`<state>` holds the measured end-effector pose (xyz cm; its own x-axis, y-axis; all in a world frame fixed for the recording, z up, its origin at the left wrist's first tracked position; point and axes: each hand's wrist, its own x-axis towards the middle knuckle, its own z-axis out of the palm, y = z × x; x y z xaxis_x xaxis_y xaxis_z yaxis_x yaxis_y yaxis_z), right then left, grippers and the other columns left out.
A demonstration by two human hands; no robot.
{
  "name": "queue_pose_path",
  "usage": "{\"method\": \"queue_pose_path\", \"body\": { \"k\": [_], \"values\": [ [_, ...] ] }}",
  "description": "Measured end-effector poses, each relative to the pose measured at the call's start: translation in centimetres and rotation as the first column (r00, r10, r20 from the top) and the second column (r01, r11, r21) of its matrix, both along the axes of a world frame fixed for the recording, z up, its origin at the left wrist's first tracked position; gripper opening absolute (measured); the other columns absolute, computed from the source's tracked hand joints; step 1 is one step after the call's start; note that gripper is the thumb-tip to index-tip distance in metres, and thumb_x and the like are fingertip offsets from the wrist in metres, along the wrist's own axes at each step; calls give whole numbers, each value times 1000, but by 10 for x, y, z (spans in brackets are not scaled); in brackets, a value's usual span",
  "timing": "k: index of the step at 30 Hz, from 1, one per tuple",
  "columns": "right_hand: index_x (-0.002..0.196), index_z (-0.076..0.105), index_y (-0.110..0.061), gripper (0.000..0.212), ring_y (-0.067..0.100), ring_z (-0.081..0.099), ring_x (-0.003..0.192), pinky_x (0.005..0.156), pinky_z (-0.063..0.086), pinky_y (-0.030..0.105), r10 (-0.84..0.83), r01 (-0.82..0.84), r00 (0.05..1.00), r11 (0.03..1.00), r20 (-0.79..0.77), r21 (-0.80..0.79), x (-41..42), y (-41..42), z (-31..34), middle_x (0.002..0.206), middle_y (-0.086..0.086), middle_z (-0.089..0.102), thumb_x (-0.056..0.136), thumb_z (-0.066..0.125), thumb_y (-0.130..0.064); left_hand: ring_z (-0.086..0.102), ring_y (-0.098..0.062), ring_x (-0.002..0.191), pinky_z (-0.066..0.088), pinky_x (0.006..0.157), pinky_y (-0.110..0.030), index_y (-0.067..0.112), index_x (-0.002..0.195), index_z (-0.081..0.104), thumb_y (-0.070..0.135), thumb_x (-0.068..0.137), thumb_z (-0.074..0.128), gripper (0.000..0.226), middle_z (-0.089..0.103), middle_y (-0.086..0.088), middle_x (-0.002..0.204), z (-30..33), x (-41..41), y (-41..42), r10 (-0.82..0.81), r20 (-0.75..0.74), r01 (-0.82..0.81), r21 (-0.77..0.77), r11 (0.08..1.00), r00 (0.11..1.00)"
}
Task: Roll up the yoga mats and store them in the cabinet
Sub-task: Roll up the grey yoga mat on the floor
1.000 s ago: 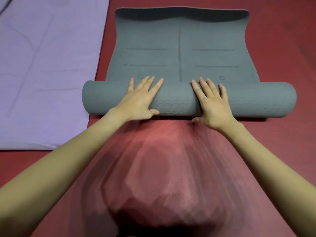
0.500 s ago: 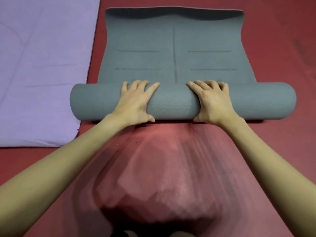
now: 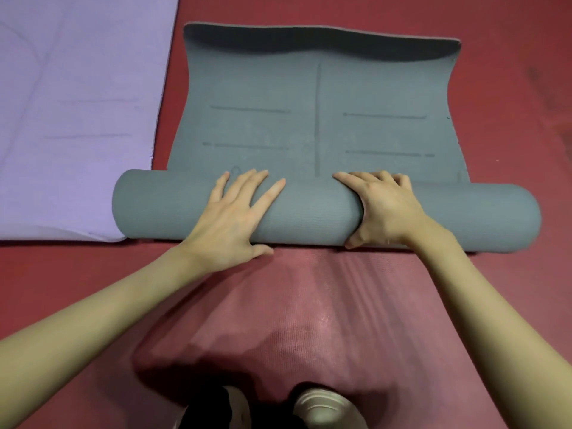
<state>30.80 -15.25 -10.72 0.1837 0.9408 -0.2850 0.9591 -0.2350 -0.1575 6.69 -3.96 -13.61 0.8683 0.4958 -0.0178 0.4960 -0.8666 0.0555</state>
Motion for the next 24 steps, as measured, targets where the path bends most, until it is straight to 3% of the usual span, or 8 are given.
{"method": "queue_pose_path", "body": {
  "k": [3,7,11,16,20,24],
  "values": [
    [150,26,-29,121,25,36,133,110,20,41,-2,-1,998,999,-61,-46,6,9,7,149,-2,38,49,89,-47,25,-30,142,18,113,-58,20,153,14,61,55,81,126,29,-15,153,1,7,9,-18,-57,20,39,999,998],
    [151,26,-23,109,27,26,142,116,15,41,-18,23,998,995,-61,96,5,-5,5,154,7,31,62,86,-39,18,-23,143,13,116,-52,24,154,3,60,60,80,126,20,-7,156,9,26,37,-16,-149,-1,-119,993,989],
    [155,16,-22,107,32,9,149,118,2,46,-6,8,1000,969,-8,246,-8,-23,-15,160,13,16,72,78,-49,23,-20,141,13,117,-45,25,153,12,58,58,81,122,26,-2,154,15,34,50,-15,-102,-4,-184,983,995],
    [154,21,-22,124,35,20,145,117,6,49,-61,29,992,964,113,265,-1,-2,-32,156,13,28,53,84,-60,18,-25,145,8,118,-52,21,153,19,43,72,76,101,24,-11,156,2,13,23,0,144,1,-2,1000,990],
    [152,25,-26,120,27,27,141,116,10,44,-60,42,995,977,78,208,17,28,-22,152,7,34,54,79,-68,7,-28,148,2,116,-58,20,154,11,58,70,73,111,11,-14,160,-14,15,26,46,92,-54,80,995,995],
    [153,22,-23,108,26,16,146,118,3,47,-79,79,997,969,-9,232,23,27,-18,157,9,24,67,77,-58,8,-28,148,1,114,-60,21,154,10,54,77,69,103,14,-13,160,-11,33,47,76,87,-79,31,996,993]
  ]
}}
